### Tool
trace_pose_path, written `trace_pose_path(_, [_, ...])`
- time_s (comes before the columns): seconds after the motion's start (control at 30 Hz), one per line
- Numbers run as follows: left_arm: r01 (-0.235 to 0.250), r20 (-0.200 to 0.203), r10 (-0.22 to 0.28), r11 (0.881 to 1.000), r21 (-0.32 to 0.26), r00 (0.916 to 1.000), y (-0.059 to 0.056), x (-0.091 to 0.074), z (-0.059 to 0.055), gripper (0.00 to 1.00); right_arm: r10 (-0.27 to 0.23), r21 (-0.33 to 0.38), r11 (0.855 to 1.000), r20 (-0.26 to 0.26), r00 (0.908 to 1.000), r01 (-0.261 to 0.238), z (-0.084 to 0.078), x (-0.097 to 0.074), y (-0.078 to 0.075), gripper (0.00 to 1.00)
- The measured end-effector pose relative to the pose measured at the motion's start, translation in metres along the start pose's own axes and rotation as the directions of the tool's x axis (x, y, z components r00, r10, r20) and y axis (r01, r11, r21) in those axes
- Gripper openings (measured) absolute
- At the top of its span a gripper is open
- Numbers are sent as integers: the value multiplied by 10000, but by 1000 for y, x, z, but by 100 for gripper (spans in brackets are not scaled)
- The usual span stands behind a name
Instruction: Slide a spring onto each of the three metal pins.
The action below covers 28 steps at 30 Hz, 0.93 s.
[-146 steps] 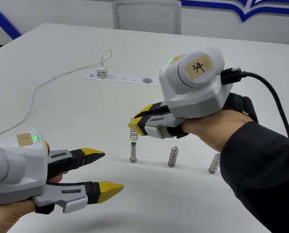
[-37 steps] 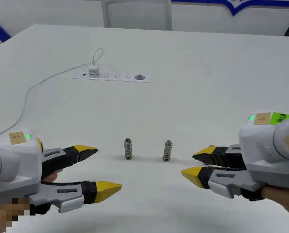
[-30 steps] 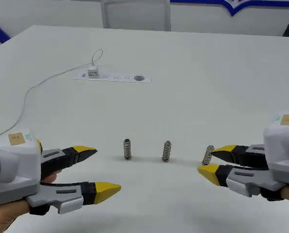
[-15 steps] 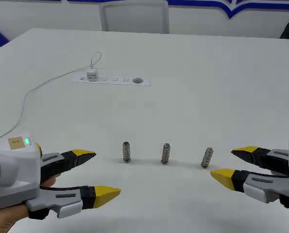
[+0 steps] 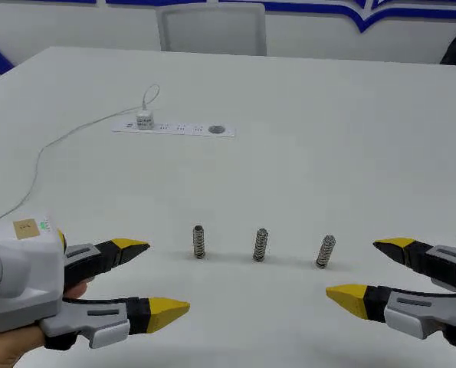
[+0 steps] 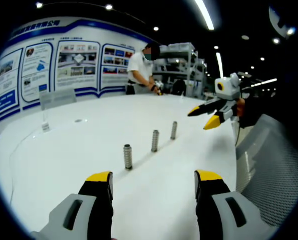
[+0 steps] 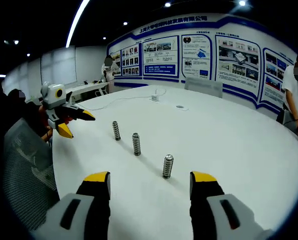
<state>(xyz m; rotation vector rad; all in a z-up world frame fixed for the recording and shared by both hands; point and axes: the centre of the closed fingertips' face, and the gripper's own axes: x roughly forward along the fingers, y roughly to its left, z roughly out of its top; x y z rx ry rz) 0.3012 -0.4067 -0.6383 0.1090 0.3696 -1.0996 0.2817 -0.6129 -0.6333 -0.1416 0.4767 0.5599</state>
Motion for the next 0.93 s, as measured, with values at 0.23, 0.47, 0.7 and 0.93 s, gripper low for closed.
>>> trace_pose_path(0.23, [-64,29,64,10000,-74,10000,1,0,0,69,21,63,10000,42,10000,-22,-1,3,3,66])
trace_pose_path(0.47, [-118,65,119,9998,-158,9999,2,-1,0,71,-41,74,10000,68,10000,41,1,2,1,67])
trace_pose_path(0.7, [-136,142,139,9997,-217,9998,3,-1,1,72,-35,47,10000,35,10000,35,1,3,2,67])
trace_pose_path(0.93, [-133,196,138,9996,-241,9997,3,-1,2,72,-57,20,10000,-26,10000,57,-1,3,2,66])
